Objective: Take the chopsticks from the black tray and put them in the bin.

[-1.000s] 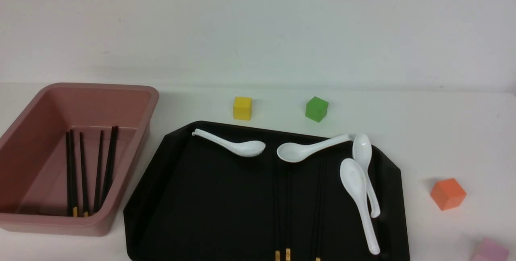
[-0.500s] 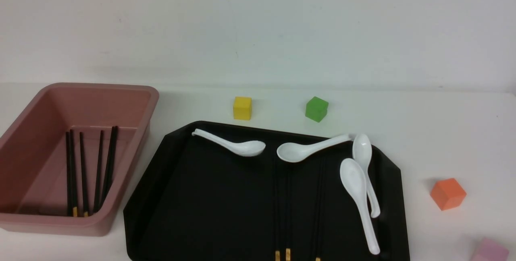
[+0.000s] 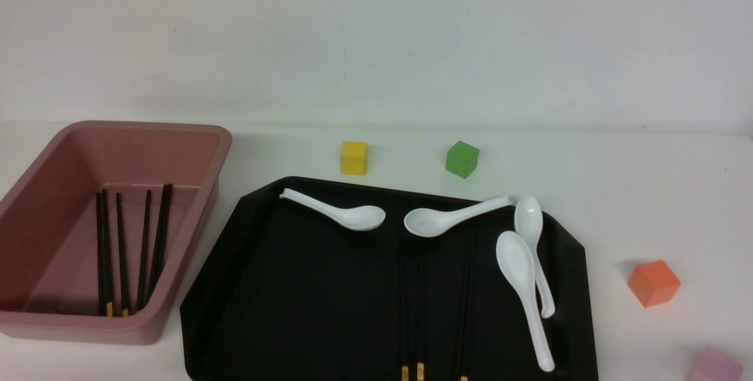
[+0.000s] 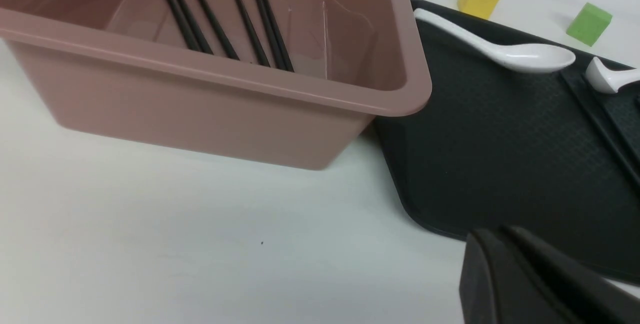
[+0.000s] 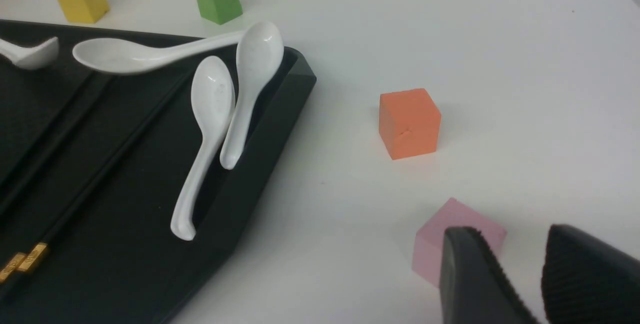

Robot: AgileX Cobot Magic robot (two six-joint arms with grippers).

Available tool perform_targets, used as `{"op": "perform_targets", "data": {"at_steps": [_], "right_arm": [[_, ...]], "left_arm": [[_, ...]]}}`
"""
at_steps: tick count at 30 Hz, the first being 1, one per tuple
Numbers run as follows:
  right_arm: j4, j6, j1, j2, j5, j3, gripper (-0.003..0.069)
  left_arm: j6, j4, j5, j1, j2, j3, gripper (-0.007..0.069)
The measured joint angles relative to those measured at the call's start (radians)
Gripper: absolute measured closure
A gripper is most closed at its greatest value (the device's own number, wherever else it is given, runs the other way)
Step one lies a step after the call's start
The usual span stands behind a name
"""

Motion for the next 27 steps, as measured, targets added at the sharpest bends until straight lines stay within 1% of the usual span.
{"op": "perform_targets", "data": {"at_steps": [27], "right_arm": [[0.0,0.0,0.0,0.0,0.0,0.0,0.0419]], "left_arm": [[0.0,0.0,0.0,0.0,0.0,0.0,0.0599]]}}
